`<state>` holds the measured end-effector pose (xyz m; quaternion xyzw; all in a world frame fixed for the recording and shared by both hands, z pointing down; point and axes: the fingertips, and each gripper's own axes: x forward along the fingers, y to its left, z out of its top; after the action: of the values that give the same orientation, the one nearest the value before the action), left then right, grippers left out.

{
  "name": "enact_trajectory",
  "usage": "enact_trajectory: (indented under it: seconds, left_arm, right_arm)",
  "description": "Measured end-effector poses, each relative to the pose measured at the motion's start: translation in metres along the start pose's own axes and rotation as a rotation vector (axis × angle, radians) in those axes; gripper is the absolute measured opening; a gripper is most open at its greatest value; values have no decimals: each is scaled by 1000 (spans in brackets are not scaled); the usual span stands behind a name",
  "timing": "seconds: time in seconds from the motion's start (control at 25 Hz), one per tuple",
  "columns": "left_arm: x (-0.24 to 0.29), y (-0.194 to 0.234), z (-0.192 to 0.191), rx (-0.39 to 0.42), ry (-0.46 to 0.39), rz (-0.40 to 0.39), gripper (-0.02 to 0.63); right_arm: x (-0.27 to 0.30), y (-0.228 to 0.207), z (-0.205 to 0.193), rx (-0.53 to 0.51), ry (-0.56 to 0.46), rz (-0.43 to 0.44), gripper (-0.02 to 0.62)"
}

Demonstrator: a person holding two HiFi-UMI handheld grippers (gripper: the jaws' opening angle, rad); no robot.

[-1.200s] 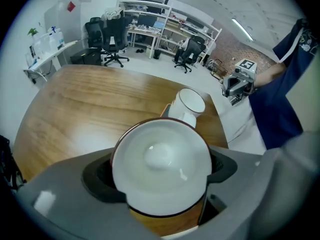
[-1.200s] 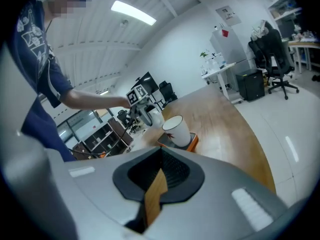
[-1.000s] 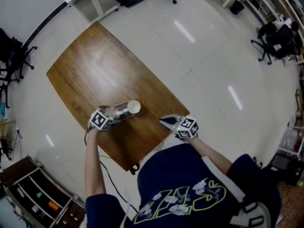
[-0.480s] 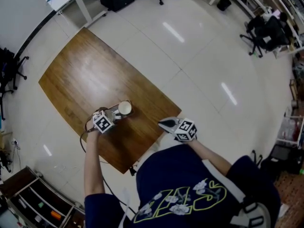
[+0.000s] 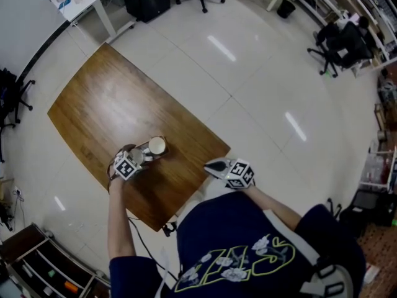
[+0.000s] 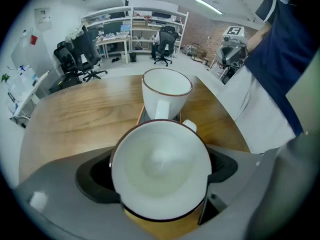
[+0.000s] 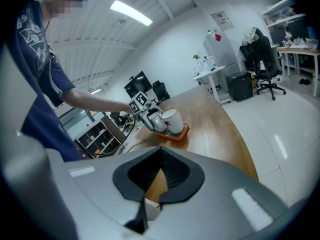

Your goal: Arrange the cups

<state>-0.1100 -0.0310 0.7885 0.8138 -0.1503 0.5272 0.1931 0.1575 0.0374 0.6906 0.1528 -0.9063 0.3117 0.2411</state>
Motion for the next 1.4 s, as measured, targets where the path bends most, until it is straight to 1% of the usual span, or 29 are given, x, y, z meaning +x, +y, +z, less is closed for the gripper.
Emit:
enact_trajectory:
  seconds: [0.12,0.24,0.36,0.44,0.52,0.64,0.72,0.76,0.84,0.88,0.92,1.0,1.04,1.12,1.24,1.32,1.36,1.4]
  left_arm:
    - [-13,-2,7,-61,-96,29,460]
    - [-30,2,5,-155,-184,70,485]
    - [-51,3,2,-266,-313,120,492]
    - [-67,-5,4,-351,-415,135,492]
    - [-91,-14,17,-440,-557,171,492]
    - [-134,-32,37,-547,-786,258,492]
    - [-162,-44,46,-600,-917,323,492]
    - [-175,-50,50,-622,-974,356,491]
    - [-195,-64,54,-654,-1069,409,491]
    - [-201,-72,55,-666,-1103,424,491]
    - [-207,-80,58,-677,-1129,431,491]
    - [-212,-97,59,-716,-1170,433,482]
    - [-211,-105,56,-744,-1193,429,462]
    - [-209,-118,50,-797,-1243,414,337]
    - [-207,-133,48,-822,-1295,400,196]
    - [-202,-140,46,-842,-1310,393,34]
    - [-199,-142,47,-856,-1314,385,3]
    - [-195,-145,48,-868,-1316,376,3]
  right_arm:
    - [-1,-1,-4,-12,-10,5,3]
    - [-5,3,13,-45,-9,13,3]
    - [-3,5,18,-53,0,24,3]
    - [0,7,18,-55,7,44,3]
    - [4,10,19,-62,19,65,3]
    - [12,10,24,-86,19,92,3]
    - [21,10,34,-95,8,108,3]
    - [25,14,45,-100,-3,121,3]
    - [31,37,87,-149,-2,150,3]
    - [36,48,105,-177,6,165,3]
    - [41,54,113,-191,7,184,3]
    - [57,58,113,-179,-19,241,3]
    - [65,59,109,-164,-38,274,3]
    - [77,69,113,-150,-65,333,3]
    - [90,92,128,-148,-91,396,3]
    - [97,108,135,-152,-103,431,3]
    - [98,117,139,-156,-101,446,3]
    - [97,126,143,-167,-96,460,3]
